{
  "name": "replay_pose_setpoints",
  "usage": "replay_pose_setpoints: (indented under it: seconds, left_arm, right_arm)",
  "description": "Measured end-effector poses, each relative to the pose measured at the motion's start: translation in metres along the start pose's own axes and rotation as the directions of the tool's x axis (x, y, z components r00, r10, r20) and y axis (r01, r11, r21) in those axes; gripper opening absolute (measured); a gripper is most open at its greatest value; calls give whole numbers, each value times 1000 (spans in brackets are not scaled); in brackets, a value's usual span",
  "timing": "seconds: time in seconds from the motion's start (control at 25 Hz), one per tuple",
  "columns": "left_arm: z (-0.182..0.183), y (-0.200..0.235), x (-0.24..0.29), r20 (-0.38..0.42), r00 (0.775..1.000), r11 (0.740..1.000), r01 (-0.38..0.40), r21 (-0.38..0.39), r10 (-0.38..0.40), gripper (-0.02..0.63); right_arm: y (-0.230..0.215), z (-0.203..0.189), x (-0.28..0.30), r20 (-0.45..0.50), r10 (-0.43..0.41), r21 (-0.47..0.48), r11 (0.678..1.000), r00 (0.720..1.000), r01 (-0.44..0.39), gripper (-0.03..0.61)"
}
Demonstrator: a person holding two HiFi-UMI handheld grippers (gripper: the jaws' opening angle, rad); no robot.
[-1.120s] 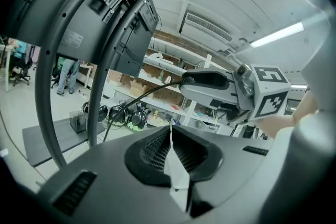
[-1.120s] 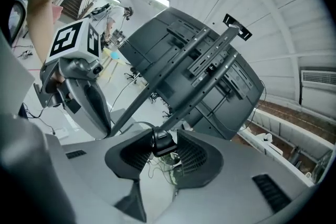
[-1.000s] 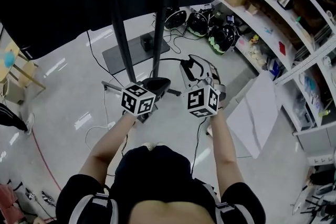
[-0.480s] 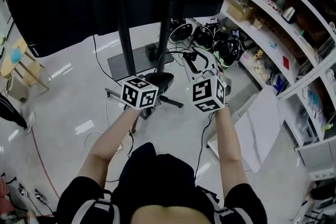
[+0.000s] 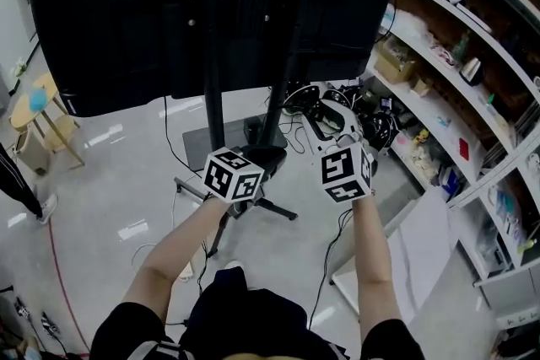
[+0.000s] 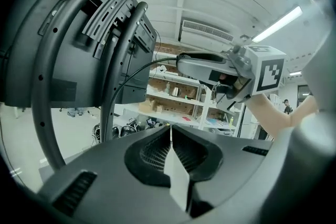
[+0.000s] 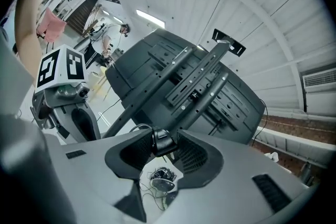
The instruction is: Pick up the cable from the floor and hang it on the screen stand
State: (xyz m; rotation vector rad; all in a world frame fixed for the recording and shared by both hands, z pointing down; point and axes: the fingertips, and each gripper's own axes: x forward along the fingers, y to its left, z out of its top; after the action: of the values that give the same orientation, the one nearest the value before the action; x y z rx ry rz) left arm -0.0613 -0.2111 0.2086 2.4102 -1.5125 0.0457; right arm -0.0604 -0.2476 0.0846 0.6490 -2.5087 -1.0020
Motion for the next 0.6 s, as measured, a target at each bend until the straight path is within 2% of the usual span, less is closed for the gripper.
replay_pose_setpoints:
  seconds: [0.6]
  left_arm:
    - [91,60,25,42,999,998,2,56,-4,18]
  right_arm:
    - [-81,63,75,96,16,-40,999,995,-12,160]
